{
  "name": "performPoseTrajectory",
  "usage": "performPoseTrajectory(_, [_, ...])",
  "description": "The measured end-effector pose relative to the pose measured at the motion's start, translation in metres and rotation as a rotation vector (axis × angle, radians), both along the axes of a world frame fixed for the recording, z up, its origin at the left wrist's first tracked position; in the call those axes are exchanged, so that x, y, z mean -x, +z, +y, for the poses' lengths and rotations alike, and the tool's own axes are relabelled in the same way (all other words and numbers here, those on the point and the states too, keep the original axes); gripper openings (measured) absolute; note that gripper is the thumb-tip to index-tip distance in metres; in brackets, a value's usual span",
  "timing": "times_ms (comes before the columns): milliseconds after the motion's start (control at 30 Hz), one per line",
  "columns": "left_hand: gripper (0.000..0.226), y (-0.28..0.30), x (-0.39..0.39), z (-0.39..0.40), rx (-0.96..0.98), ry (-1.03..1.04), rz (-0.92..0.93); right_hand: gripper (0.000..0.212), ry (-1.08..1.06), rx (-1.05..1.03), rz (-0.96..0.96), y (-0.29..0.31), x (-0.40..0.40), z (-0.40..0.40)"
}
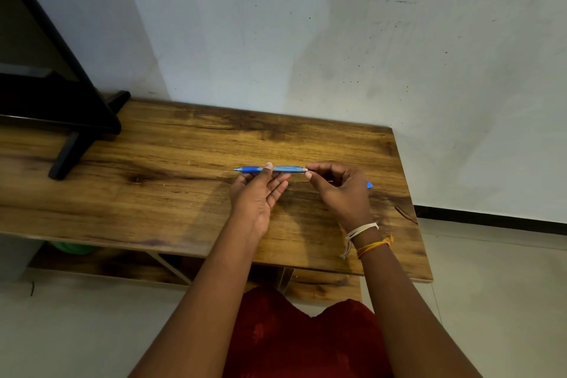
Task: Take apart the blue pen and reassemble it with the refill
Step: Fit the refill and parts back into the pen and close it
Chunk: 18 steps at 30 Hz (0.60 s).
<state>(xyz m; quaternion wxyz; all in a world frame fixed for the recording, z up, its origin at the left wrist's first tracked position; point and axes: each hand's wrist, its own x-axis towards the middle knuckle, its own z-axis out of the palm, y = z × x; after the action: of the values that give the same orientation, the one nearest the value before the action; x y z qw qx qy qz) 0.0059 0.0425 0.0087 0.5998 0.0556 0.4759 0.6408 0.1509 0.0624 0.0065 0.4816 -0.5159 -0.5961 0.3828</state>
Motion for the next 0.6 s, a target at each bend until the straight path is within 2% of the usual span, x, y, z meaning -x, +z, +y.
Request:
performPoseTrajectory(267, [0.033,-0.001,-0.002,0.001,0.021,0.014,-0.025,0.008,-0.039,-0.019,0.014,0.002,0.001,-0.001])
performPoseTrajectory(367, [0.032,0.002,-0.024,0.0,0.024,0.012,-0.02,0.009,-0.021,-0.038,-0.008,0.004,-0.019,-0.001])
performPoseTrajectory(600, [0.027,0.004,-0.022,-0.001,0.01,-0.069,-0.012,0.01,-0.001,-0.039,-0.012,0.008,-0.019,0.0])
